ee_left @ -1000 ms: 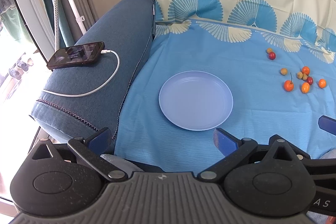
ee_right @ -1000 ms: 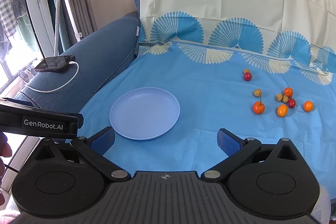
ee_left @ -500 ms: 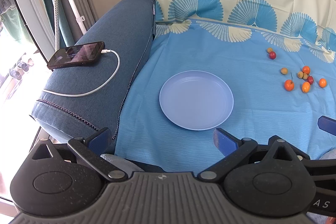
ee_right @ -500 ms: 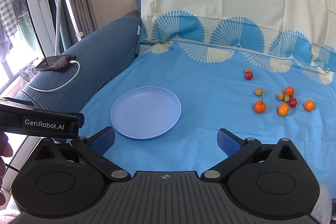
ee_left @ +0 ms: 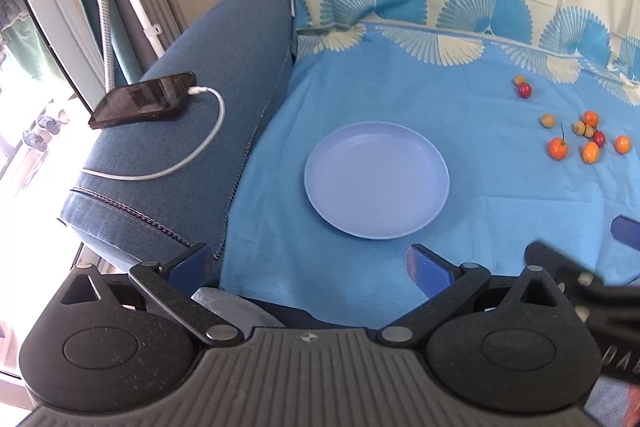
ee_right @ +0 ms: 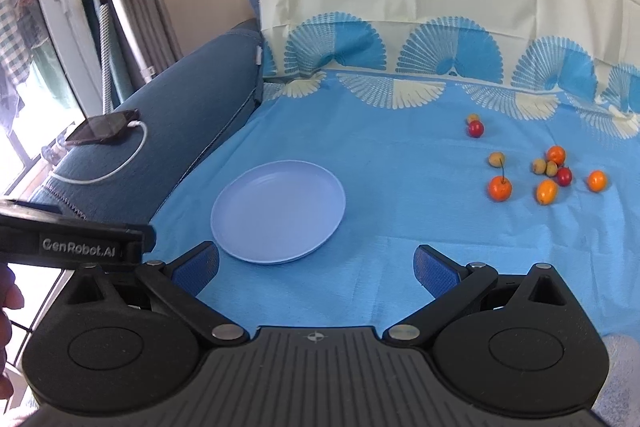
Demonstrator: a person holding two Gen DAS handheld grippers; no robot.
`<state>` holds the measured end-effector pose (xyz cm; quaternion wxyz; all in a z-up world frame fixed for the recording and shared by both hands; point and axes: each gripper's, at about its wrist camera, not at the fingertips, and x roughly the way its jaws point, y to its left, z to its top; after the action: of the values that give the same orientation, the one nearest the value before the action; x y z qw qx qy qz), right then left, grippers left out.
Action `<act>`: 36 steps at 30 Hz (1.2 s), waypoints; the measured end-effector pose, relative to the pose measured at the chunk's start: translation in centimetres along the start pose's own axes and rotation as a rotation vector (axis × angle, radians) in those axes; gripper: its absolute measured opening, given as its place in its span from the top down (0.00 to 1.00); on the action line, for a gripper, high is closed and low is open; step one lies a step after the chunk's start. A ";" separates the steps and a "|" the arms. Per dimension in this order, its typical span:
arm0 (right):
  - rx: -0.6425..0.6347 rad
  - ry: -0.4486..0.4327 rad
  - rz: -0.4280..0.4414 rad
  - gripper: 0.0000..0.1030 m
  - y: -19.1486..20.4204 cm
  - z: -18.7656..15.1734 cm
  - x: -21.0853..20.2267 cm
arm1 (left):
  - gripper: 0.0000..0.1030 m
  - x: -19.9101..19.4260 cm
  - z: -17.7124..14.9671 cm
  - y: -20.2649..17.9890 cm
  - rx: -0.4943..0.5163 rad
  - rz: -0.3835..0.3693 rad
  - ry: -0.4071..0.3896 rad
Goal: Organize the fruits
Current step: 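Grasp the stemmed tangerine with the left tool while the right tool grasps an orange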
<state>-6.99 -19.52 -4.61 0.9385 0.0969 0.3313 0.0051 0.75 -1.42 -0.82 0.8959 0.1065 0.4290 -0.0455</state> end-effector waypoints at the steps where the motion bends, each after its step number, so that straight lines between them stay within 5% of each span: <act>1: 0.015 -0.008 -0.006 0.00 -0.5 0.0 0.0 | 0.00 0.2 0.0 -0.2 0.006 0.000 0.000; 7: 0.137 -0.125 -0.107 0.00 -6.0 0.5 -0.4 | 0.00 1.5 1.0 -4.3 0.062 -0.056 0.038; 13: 0.258 -0.183 -0.321 0.00 -14.5 -0.1 -1.1 | 0.00 4.1 3.5 -12.0 0.138 -0.161 0.045; 24: 0.372 -0.161 -0.603 0.00 -30.9 1.1 5.6 | 0.00 17.4 8.5 -29.9 0.295 -0.258 0.163; 36: 0.299 -0.051 -0.437 0.01 -42.0 3.4 21.9 | 0.00 30.6 11.9 -38.9 0.260 -0.243 0.298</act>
<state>9.96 -59.74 -23.38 0.9006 0.1609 0.3177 -0.2491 22.27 -41.75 -23.34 0.7893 0.1742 0.5567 -0.1918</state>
